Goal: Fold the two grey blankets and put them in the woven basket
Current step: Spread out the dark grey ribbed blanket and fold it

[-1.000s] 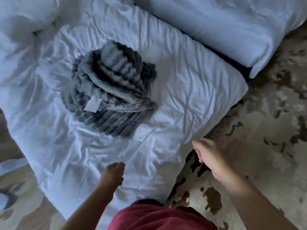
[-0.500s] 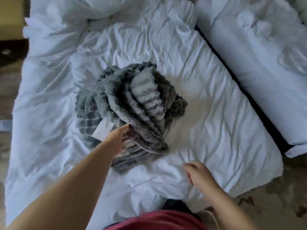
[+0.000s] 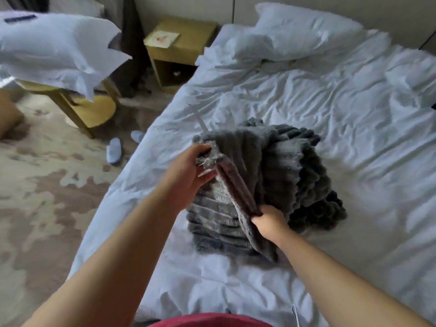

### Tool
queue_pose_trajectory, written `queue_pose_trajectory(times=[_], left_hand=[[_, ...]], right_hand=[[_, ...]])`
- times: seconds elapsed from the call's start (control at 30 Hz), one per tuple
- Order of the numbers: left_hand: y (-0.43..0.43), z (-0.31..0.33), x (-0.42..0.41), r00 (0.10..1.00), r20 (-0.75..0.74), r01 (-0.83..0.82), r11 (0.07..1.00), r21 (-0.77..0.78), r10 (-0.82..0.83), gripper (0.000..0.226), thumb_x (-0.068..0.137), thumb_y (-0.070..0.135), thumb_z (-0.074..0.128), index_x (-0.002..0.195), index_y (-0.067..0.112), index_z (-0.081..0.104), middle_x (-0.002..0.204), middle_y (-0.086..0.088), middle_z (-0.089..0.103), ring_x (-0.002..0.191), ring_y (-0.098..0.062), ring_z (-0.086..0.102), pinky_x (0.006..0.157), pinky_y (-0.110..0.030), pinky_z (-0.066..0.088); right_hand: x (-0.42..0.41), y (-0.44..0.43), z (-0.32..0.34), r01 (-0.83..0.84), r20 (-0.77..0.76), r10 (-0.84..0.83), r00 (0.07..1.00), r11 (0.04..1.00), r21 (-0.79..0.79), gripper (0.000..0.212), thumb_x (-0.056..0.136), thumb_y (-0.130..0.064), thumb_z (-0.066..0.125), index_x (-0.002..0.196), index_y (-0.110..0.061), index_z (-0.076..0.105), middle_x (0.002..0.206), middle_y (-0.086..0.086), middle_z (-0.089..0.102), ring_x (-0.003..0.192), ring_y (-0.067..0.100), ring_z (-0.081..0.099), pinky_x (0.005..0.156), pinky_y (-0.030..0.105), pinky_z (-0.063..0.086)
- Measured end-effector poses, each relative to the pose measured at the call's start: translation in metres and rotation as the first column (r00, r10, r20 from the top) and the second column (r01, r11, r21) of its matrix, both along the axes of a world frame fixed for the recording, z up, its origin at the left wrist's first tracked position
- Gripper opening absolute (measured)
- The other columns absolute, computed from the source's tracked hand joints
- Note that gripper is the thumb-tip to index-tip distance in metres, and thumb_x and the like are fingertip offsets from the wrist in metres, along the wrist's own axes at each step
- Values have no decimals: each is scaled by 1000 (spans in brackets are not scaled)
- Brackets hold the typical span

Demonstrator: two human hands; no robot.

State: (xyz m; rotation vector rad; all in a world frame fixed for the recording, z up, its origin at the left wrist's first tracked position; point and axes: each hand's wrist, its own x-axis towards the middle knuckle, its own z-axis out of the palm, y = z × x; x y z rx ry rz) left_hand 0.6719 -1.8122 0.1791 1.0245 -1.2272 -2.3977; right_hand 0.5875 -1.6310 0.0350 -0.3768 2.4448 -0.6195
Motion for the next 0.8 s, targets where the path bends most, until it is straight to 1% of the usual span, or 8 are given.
queue_pose_trajectory(times=[0.07,0.17,0.23,0.33,0.4,0.53,0.67,0.8], left_hand=[[-11,-1,10,985,96,-143,989,-21,145,15,94,18,48,85,17,60,85,-2,60,76,-13,61,72,-29,53],[-23,-3,24,952,136,-288,955,78,276,21,96,7,39,87,12,58,87,-5,61,80,-14,62,81,-35,52],[-27,6,23,952,83,-307,929,208,296,25,96,0,32,87,4,55,89,-11,60,80,-19,60,80,-36,51],[-26,46,5,952,-73,-253,896,364,298,21,97,3,34,99,-5,54,104,-18,58,92,-25,58,78,-34,53],[-20,80,-13,952,-164,-217,946,243,260,21,93,-1,40,107,2,56,107,-15,59,95,-21,59,84,-34,53],[6,138,-32,958,-281,-180,895,-408,65,39,82,-16,41,90,16,61,76,2,72,65,-8,68,56,-19,54],[23,185,-43,964,-260,-101,833,-544,-52,31,72,2,48,98,16,56,86,-5,69,77,-21,68,62,-32,57],[30,234,-48,929,-153,77,578,-812,-338,93,50,53,77,128,31,30,112,5,61,99,-10,63,77,-27,54]], right_hand=[[-2,4,16,216,62,-208,976,957,-193,15,90,-16,48,86,-13,62,82,8,63,77,28,56,63,32,37],[-21,-1,75,539,333,-424,842,665,-517,25,92,-14,41,68,-16,42,73,6,45,70,21,42,64,32,32],[-37,-2,143,560,474,-300,828,411,-719,12,85,-18,49,73,-17,50,80,10,47,78,23,45,74,34,37],[-52,11,253,268,276,7,961,221,-938,4,68,-17,64,70,-20,66,74,8,66,73,24,65,69,30,52],[-49,21,305,49,87,130,988,267,-962,25,61,-13,71,85,-21,69,80,7,71,75,23,70,65,33,56],[-42,19,342,-308,-376,40,926,659,-686,33,67,7,63,87,-19,65,87,15,70,78,22,65,71,34,51],[-40,7,374,-416,-608,-20,794,711,-566,46,69,18,54,78,-25,65,70,-13,54,68,1,51,65,14,40],[-38,-2,425,-512,-785,-92,613,710,-483,51,65,19,45,89,-19,70,82,-4,53,84,14,53,69,7,36]])
